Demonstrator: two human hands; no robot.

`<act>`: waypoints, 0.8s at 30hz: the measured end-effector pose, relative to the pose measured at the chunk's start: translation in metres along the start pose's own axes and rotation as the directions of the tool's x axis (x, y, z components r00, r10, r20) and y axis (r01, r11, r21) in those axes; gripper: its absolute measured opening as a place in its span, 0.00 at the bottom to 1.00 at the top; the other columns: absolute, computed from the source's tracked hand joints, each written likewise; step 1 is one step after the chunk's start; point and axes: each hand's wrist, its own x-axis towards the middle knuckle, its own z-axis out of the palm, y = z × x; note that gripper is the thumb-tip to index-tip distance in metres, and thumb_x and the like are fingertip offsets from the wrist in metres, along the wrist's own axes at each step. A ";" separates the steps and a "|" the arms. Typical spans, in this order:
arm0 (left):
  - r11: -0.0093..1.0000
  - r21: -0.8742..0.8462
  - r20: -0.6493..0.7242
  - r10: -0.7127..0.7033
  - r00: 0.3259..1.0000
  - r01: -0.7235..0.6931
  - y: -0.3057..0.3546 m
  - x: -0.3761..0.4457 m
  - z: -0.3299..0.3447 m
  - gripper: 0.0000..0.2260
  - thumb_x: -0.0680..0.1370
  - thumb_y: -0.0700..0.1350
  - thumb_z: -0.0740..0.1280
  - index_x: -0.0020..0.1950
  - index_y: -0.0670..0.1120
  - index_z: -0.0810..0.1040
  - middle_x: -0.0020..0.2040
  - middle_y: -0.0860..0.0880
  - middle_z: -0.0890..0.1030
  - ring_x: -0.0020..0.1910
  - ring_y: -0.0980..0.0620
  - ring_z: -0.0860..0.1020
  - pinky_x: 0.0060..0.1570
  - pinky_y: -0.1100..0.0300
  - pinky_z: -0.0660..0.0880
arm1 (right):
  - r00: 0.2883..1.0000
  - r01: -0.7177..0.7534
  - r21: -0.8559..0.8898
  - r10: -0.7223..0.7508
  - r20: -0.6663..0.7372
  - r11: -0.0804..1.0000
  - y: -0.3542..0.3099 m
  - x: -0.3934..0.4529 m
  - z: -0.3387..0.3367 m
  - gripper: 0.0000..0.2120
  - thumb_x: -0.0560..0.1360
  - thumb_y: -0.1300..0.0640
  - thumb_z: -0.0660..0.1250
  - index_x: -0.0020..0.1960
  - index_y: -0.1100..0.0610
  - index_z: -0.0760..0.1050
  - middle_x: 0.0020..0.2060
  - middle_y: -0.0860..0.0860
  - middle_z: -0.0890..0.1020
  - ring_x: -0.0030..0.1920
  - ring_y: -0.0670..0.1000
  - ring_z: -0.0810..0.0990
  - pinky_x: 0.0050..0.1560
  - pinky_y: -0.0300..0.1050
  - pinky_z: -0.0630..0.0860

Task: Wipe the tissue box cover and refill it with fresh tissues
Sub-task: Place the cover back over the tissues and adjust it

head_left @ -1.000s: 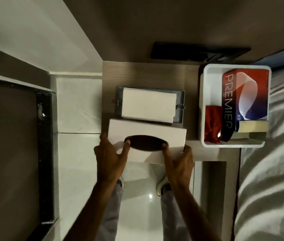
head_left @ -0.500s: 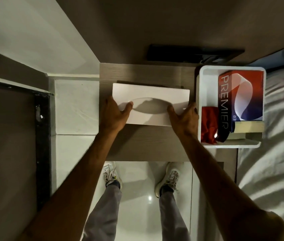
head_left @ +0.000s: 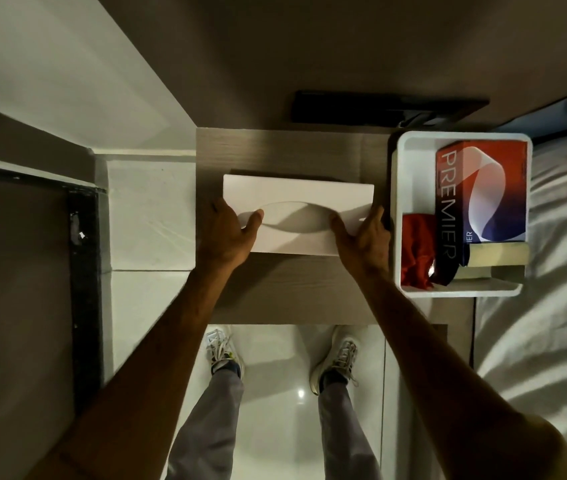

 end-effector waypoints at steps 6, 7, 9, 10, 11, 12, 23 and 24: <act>0.990 0.128 -0.002 0.067 0.998 -0.066 -0.002 -0.003 -0.001 0.31 0.82 0.62 0.62 0.72 0.37 0.66 0.67 0.37 0.75 0.64 0.38 0.77 0.52 0.56 0.73 | 0.999 0.033 -0.116 -0.031 0.014 0.993 0.001 -0.003 -0.002 0.38 0.80 0.39 0.65 0.78 0.61 0.55 0.71 0.62 0.71 0.69 0.64 0.72 0.68 0.59 0.73; 0.989 0.133 0.001 0.061 0.998 -0.061 -0.001 -0.002 -0.001 0.31 0.82 0.62 0.62 0.72 0.37 0.66 0.67 0.37 0.75 0.64 0.38 0.78 0.50 0.57 0.71 | 0.999 0.030 -0.119 -0.027 0.026 0.992 0.001 -0.002 -0.003 0.39 0.80 0.39 0.65 0.78 0.61 0.54 0.72 0.62 0.71 0.70 0.64 0.72 0.68 0.60 0.73; 0.990 0.132 0.004 0.050 0.999 -0.050 0.000 0.000 -0.002 0.32 0.82 0.61 0.62 0.72 0.36 0.66 0.67 0.36 0.75 0.63 0.38 0.78 0.50 0.57 0.70 | 0.999 0.029 -0.125 -0.024 0.044 0.992 -0.001 -0.001 -0.004 0.40 0.80 0.39 0.65 0.79 0.61 0.53 0.72 0.62 0.70 0.70 0.64 0.72 0.69 0.59 0.73; 0.991 0.128 0.005 0.044 0.999 -0.045 0.001 0.001 -0.002 0.32 0.82 0.61 0.63 0.72 0.36 0.66 0.67 0.36 0.74 0.63 0.37 0.77 0.49 0.56 0.70 | 0.998 0.030 -0.127 -0.024 0.051 0.991 -0.002 -0.001 -0.005 0.39 0.80 0.39 0.65 0.78 0.61 0.53 0.72 0.62 0.70 0.70 0.63 0.72 0.69 0.59 0.72; 0.992 0.121 0.008 0.037 0.999 -0.038 0.001 0.003 -0.003 0.32 0.81 0.61 0.63 0.72 0.35 0.66 0.67 0.36 0.74 0.64 0.37 0.77 0.50 0.56 0.70 | 0.998 0.035 -0.122 -0.029 0.051 0.992 -0.003 -0.001 -0.005 0.39 0.80 0.39 0.65 0.78 0.60 0.54 0.72 0.61 0.71 0.70 0.63 0.72 0.68 0.58 0.72; 0.993 0.112 0.013 0.029 0.999 -0.030 0.002 0.004 -0.003 0.32 0.81 0.60 0.64 0.73 0.35 0.65 0.67 0.36 0.73 0.65 0.37 0.76 0.50 0.55 0.71 | 0.998 0.035 -0.119 -0.029 0.056 0.992 -0.004 -0.001 -0.005 0.38 0.79 0.40 0.66 0.78 0.60 0.54 0.71 0.61 0.71 0.70 0.62 0.72 0.68 0.57 0.72; 0.982 0.180 -0.016 0.066 0.998 -0.062 -0.001 -0.002 -0.004 0.31 0.82 0.62 0.61 0.70 0.36 0.66 0.63 0.37 0.77 0.60 0.38 0.80 0.47 0.57 0.72 | 0.995 0.062 -0.211 -0.045 0.086 0.975 0.001 0.002 -0.004 0.46 0.81 0.37 0.60 0.81 0.66 0.44 0.76 0.64 0.66 0.73 0.64 0.70 0.73 0.59 0.69; 0.981 0.183 -0.019 0.068 0.997 -0.064 -0.001 -0.002 -0.004 0.31 0.82 0.62 0.61 0.70 0.36 0.66 0.63 0.37 0.77 0.59 0.38 0.80 0.47 0.57 0.72 | 0.996 0.052 -0.207 -0.036 0.080 0.977 0.001 0.003 -0.004 0.45 0.81 0.37 0.60 0.81 0.66 0.45 0.76 0.64 0.67 0.73 0.64 0.70 0.72 0.59 0.69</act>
